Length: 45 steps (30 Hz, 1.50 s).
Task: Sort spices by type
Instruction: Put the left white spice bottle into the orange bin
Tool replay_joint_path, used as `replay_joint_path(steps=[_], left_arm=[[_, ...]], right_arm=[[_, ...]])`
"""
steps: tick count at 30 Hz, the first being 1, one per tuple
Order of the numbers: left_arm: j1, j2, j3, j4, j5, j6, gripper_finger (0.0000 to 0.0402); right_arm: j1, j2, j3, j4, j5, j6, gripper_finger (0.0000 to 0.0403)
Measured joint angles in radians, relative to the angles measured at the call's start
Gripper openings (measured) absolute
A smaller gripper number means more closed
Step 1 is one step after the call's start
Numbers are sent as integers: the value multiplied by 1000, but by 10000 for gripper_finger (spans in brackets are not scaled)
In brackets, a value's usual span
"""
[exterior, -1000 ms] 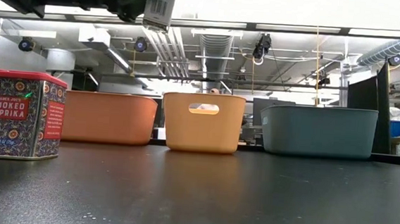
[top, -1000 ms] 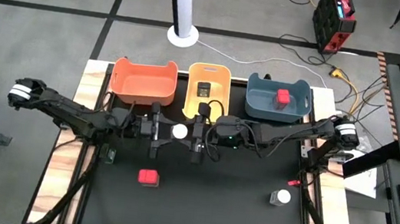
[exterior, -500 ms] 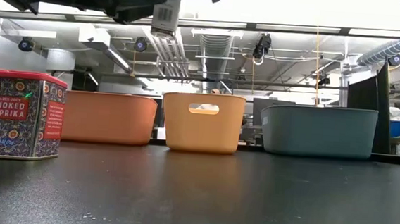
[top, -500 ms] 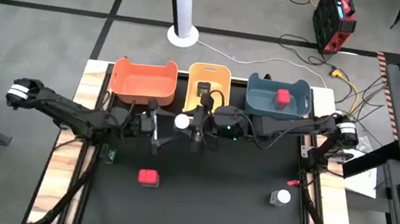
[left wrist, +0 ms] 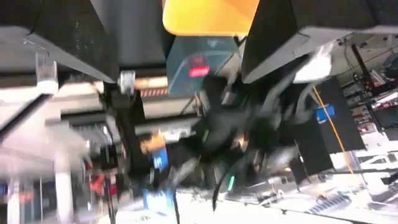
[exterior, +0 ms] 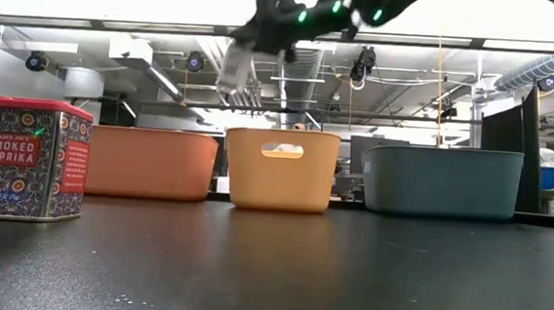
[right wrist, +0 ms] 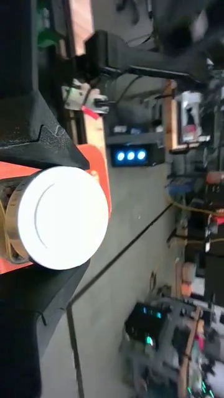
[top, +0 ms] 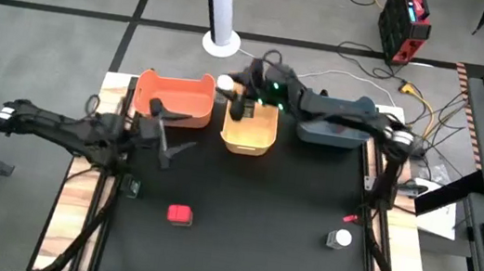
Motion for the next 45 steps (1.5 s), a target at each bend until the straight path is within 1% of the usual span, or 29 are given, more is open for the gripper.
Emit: replay_joint_path(steps=[2, 9, 13, 18, 23, 31, 45], left_arm=[[0, -37, 5, -16, 0, -16, 323], [0, -115, 6, -55, 8, -24, 323], [0, -125, 6, -77, 8, -39, 323], [0, -124, 5, -91, 8, -41, 323], [0, -124, 5, -98, 8, -39, 323], [0, -122, 5, -99, 8, -36, 323], [0, -121, 4, -121, 8, -37, 323]], right_arm=[[-29, 78, 63, 30, -83, 7, 197], [-49, 334, 349, 10, -288, -44, 197], [-51, 436, 482, -53, -304, -102, 197], [-51, 539, 585, -113, -305, -96, 197], [-51, 584, 619, -108, -295, -59, 197], [-51, 616, 620, -110, -256, -44, 197], [-48, 629, 615, -134, -249, -70, 197]])
